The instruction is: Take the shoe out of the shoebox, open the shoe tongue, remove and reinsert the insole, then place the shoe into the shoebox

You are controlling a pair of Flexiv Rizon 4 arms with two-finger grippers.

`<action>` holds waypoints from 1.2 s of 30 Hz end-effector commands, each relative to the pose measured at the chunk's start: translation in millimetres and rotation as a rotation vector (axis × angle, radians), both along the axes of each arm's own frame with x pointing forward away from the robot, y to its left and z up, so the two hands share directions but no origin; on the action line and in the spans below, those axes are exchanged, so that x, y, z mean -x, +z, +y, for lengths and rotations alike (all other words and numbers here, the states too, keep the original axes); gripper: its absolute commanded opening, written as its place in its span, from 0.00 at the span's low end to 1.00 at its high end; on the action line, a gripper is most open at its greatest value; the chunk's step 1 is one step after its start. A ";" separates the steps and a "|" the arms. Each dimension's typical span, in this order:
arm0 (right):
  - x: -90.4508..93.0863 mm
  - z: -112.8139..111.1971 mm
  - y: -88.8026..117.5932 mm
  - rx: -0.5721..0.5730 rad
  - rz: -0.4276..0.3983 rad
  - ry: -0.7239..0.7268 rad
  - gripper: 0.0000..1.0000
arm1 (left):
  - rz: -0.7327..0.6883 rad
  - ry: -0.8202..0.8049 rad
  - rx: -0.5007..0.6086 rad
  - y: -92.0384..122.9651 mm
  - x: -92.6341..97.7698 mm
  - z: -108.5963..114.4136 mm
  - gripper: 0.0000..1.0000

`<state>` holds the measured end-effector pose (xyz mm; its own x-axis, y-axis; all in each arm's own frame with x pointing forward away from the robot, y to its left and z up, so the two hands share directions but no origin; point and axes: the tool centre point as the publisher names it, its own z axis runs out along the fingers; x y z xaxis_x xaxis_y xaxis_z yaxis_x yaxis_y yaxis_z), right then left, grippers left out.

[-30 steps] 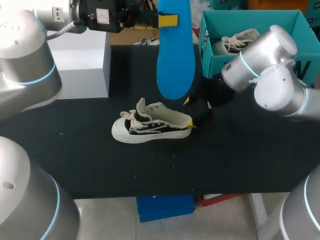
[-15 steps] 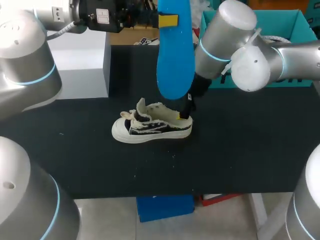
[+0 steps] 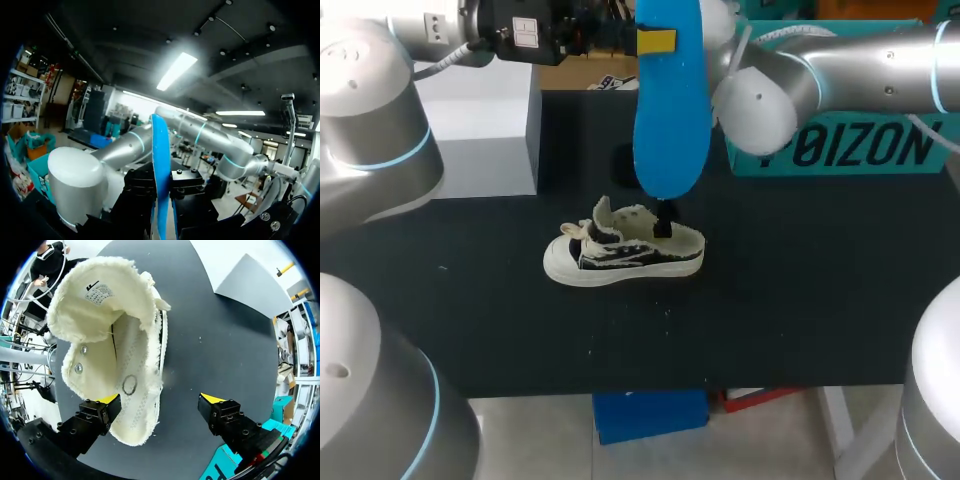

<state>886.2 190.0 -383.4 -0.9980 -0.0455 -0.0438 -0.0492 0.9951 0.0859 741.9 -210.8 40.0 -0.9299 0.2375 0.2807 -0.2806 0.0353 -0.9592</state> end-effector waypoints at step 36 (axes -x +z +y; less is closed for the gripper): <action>-5.0 37.8 -24.8 -0.029 0.069 0.050 0.00 | -0.001 0.003 -0.001 -0.8 0.7 -0.4 0.00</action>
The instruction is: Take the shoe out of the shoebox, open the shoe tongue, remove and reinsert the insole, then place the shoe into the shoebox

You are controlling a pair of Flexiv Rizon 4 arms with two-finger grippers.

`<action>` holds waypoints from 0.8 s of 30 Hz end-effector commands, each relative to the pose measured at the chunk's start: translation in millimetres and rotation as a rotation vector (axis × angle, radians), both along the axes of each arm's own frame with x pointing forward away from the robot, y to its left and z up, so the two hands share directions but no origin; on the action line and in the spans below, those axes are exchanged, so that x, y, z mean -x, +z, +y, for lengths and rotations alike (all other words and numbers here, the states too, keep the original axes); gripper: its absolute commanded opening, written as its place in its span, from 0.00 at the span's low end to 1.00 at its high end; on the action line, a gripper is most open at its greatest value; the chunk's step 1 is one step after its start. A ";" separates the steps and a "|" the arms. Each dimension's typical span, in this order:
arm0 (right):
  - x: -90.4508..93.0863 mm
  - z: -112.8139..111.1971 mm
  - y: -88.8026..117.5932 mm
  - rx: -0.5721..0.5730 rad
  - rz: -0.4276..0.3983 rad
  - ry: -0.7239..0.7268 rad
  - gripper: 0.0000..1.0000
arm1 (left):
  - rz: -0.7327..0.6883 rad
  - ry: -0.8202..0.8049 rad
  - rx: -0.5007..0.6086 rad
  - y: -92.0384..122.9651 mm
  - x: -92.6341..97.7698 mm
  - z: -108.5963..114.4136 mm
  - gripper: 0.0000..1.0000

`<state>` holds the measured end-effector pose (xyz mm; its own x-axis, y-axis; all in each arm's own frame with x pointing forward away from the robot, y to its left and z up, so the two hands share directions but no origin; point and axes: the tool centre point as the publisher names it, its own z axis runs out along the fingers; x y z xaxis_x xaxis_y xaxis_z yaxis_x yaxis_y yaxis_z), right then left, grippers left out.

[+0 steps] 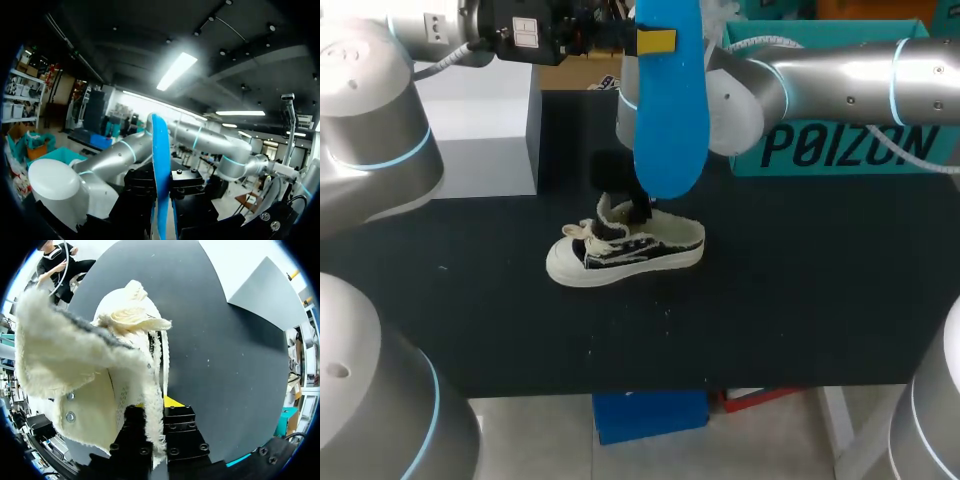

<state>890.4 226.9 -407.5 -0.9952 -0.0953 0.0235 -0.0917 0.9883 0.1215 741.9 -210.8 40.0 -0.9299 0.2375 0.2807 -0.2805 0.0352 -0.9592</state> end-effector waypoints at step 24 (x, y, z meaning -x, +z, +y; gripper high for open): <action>-8.0 -45.7 83.6 0.095 -0.085 -0.437 0.00 | -0.001 0.003 -0.001 -0.8 0.7 -0.4 0.00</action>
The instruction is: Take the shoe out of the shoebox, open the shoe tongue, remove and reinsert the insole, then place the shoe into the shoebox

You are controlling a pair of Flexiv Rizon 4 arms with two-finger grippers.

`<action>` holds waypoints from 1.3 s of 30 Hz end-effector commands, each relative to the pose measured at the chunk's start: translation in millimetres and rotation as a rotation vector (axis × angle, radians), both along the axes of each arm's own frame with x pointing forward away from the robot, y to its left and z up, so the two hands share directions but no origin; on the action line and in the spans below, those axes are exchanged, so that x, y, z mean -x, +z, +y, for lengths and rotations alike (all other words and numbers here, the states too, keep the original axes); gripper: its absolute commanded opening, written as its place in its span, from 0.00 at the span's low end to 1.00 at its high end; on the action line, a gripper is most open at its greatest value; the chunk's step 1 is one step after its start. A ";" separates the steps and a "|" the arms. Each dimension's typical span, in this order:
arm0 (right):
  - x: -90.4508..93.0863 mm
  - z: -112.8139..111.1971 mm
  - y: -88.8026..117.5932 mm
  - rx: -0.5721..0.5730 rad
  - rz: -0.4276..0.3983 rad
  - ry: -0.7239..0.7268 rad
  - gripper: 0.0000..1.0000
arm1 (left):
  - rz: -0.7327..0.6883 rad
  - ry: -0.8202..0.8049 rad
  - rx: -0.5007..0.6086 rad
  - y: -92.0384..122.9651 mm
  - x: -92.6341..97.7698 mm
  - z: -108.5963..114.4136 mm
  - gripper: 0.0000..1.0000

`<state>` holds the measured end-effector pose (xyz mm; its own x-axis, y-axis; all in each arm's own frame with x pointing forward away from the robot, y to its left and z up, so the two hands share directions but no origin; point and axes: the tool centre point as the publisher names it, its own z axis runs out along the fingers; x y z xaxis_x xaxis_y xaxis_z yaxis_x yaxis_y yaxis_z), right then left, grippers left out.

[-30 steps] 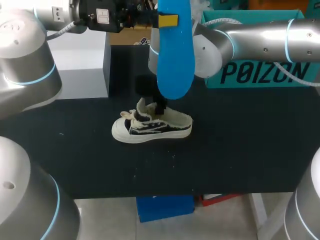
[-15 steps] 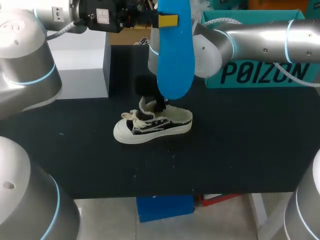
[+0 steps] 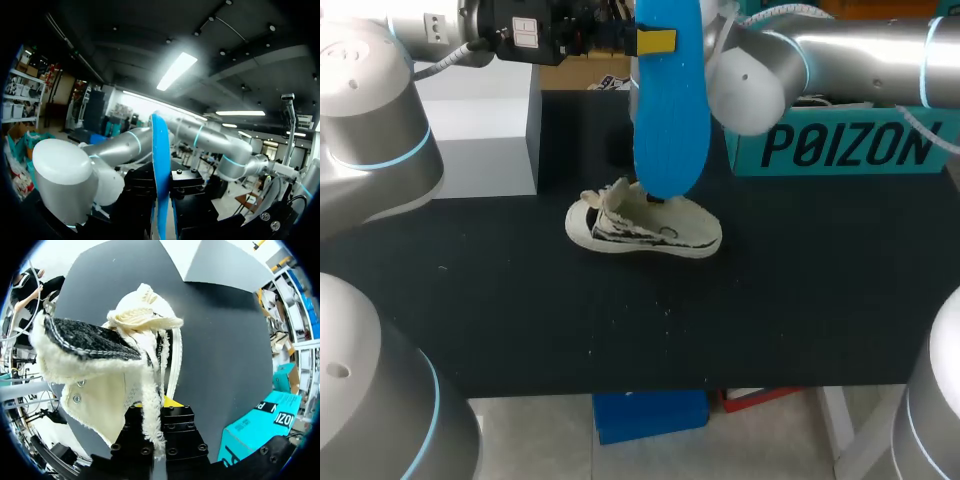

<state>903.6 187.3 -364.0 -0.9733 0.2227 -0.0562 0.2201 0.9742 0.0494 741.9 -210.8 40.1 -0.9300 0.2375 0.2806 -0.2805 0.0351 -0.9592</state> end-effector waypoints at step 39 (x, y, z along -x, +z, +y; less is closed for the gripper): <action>26.7 -3.6 27.2 -0.052 -0.030 -1.372 0.00 | -0.001 0.003 -0.001 -0.9 0.6 -0.4 0.00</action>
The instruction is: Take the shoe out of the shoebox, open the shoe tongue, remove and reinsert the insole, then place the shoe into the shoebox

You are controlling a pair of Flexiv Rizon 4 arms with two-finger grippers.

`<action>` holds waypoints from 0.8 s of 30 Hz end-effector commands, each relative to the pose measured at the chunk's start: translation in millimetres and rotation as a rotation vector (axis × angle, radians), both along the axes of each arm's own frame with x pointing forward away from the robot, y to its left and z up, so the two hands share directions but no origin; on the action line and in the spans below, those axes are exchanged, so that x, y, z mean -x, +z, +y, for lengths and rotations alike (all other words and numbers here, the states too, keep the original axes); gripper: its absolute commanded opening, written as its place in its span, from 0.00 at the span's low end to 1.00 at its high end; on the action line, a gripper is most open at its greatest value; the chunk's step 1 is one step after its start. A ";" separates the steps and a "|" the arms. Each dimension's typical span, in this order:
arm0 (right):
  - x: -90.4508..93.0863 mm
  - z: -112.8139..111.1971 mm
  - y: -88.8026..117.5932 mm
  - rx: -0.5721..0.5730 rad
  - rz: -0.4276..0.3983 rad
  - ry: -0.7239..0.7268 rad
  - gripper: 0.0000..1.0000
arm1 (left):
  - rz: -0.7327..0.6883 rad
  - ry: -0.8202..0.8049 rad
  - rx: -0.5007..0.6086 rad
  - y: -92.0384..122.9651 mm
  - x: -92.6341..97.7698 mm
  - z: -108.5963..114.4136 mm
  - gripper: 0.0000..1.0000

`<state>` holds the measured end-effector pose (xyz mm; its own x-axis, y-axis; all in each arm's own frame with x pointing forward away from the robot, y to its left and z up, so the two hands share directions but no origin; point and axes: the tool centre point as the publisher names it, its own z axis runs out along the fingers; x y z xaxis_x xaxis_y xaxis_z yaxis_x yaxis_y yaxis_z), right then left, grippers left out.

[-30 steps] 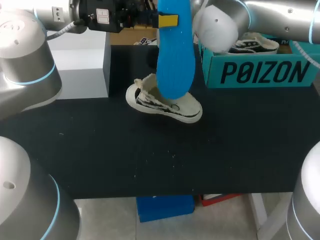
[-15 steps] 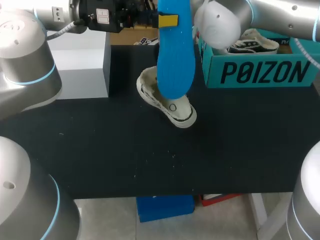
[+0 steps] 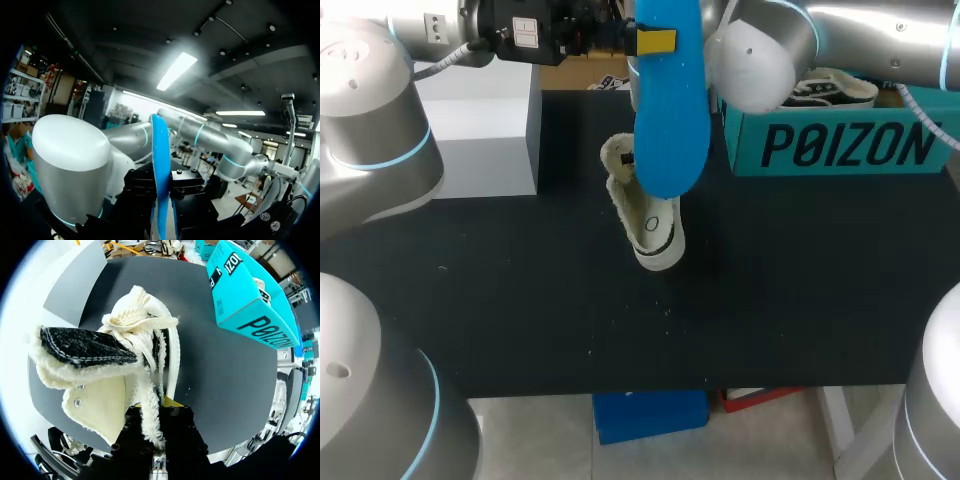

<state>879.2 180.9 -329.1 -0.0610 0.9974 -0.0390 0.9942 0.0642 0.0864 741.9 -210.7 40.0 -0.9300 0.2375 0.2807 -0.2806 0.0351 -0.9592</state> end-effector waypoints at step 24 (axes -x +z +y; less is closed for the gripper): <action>-0.4 -4.5 -70.0 0.043 0.024 -0.175 0.00 | -0.001 0.003 -0.001 -0.9 0.7 -0.5 0.00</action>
<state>879.4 175.2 -395.3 0.1082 0.9906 -0.0834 0.9928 -0.1033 0.0603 741.9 -210.8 40.0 -0.9300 0.2375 0.2807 -0.2805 0.0351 -0.9592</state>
